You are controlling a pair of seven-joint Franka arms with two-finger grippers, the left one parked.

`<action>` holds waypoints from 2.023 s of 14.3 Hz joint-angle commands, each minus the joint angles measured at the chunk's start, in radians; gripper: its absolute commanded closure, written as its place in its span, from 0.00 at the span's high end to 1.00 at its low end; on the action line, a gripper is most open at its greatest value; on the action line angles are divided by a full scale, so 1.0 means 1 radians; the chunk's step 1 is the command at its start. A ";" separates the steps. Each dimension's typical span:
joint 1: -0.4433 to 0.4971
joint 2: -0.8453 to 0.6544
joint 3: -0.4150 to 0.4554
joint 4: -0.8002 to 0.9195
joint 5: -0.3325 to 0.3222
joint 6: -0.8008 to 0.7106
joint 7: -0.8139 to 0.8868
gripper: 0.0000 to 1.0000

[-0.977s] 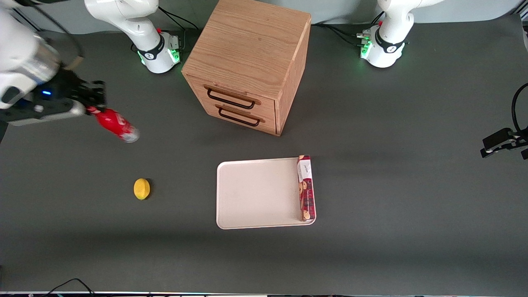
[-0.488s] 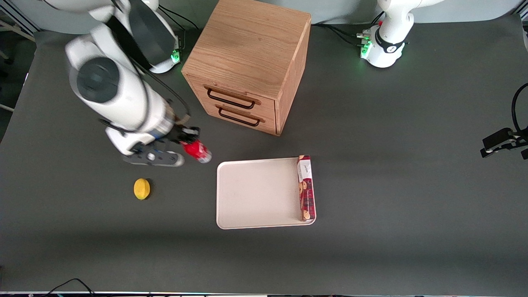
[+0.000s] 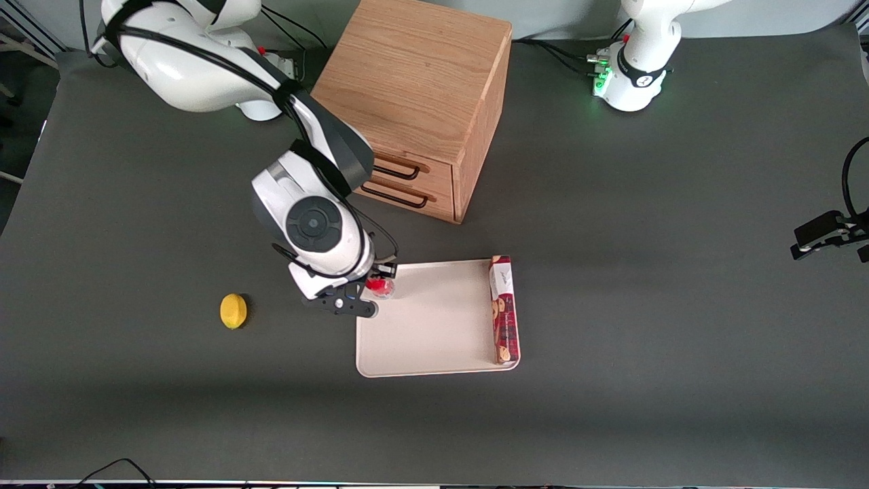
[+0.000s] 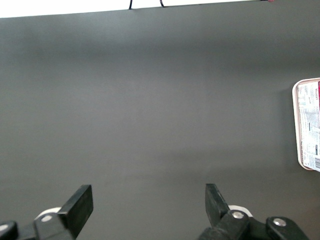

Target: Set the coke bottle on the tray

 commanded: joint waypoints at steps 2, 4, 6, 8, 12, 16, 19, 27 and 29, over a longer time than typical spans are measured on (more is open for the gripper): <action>0.003 0.044 0.016 0.003 -0.075 0.054 0.087 0.16; 0.002 0.049 0.016 0.007 -0.071 0.064 0.082 1.00; 0.003 0.034 0.019 0.018 -0.069 0.058 0.081 1.00; -0.012 -0.033 0.048 0.023 -0.068 0.000 0.070 1.00; -0.060 -0.211 0.068 0.153 0.022 -0.316 -0.109 1.00; -0.112 -0.448 -0.011 0.164 0.111 -0.557 -0.370 1.00; -0.101 -0.625 -0.278 0.120 0.282 -0.678 -0.572 1.00; -0.109 -0.851 -0.575 -0.471 0.296 -0.366 -0.831 1.00; -0.104 -0.841 -0.576 -0.499 0.296 -0.323 -0.831 1.00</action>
